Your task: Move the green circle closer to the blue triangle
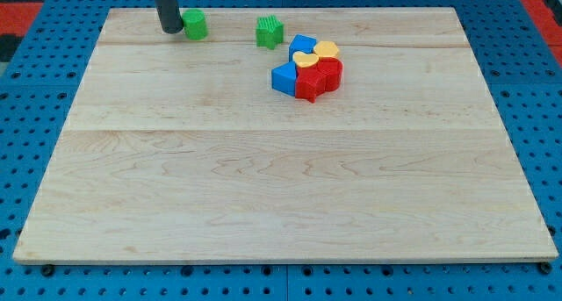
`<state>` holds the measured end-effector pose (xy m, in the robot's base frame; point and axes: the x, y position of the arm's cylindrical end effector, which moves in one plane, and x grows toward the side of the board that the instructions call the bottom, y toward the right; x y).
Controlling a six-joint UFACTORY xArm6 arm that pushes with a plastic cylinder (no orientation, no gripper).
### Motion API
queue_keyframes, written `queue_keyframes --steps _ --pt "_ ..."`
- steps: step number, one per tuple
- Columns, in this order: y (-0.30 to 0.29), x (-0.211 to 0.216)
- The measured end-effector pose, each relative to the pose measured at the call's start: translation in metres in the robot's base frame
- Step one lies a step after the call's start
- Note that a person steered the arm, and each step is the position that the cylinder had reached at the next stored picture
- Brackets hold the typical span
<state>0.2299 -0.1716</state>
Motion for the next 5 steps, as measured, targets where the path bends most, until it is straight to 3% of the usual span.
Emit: queue_keyframes --steps 2,5 --pt "0.014 -0.028" --pt "0.049 0.017"
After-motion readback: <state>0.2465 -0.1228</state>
